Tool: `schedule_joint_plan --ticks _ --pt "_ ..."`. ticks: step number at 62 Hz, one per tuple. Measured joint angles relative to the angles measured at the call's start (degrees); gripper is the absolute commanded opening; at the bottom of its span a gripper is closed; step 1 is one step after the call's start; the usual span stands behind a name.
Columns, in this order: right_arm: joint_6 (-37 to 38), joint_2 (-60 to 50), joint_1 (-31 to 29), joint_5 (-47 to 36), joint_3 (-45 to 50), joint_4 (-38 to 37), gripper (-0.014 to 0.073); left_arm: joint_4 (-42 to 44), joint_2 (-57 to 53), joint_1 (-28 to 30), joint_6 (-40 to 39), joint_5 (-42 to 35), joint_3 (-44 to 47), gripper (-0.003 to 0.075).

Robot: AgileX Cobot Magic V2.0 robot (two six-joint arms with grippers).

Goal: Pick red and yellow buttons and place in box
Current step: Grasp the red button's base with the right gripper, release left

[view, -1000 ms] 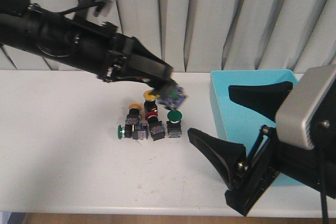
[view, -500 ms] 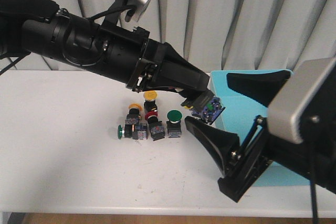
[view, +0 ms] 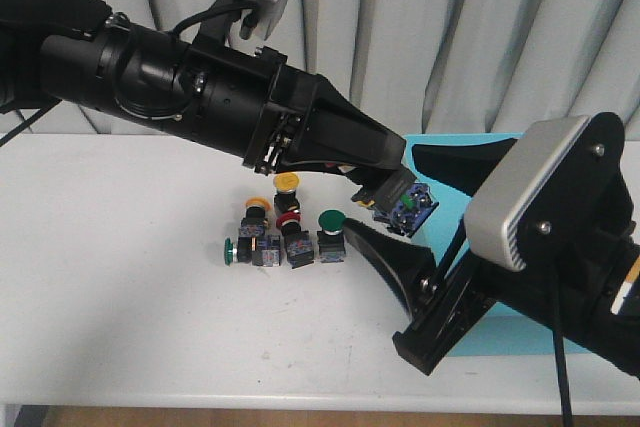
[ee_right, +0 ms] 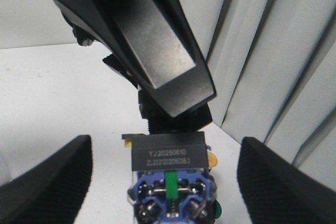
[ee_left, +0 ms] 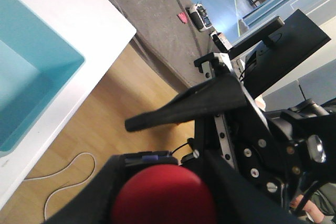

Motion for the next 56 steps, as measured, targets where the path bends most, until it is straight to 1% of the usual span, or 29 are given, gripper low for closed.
schedule_joint_plan --ticks 7,12,17,18,29,37,42,56 --pt "-0.06 0.0 0.0 0.0 0.0 0.22 0.0256 0.0 0.0 0.0 0.0 0.15 0.0 -0.0008" --pt "-0.34 0.0 0.0 0.31 0.0 0.16 0.0107 -0.08 0.0 0.0 -0.05 0.13 0.0 -0.0008" --pt "-0.46 0.0 0.0 0.31 0.0 0.1 -0.0007 -0.06 0.0 0.0 -0.05 0.2 0.04 -0.0008" --pt "-0.46 0.0 0.0 0.31 0.0 0.1 -0.0017 -0.06 0.0 0.0 -0.05 0.2 0.04 -0.0008" --pt "-0.69 0.0 0.0 0.31 0.0 0.1 -0.001 -0.35 0.0 0.0 -0.05 0.2 0.04 0.0005" --pt "-0.69 0.0 0.0 -0.16 0.0 0.1 -0.001 -0.48 0.0 0.0 0.12 0.2 -0.1 0.0067" --pt "-0.75 0.0 0.0 -0.67 0.0 0.1 -0.001 -0.27 0.0 0.0 0.29 0.25 -0.86 0.0134" --pt "-0.89 0.0 0.0 -1.97 -0.35 0.1 -0.001 1.08 0.0 0.0 0.44 0.27 -3.91 0.0399"
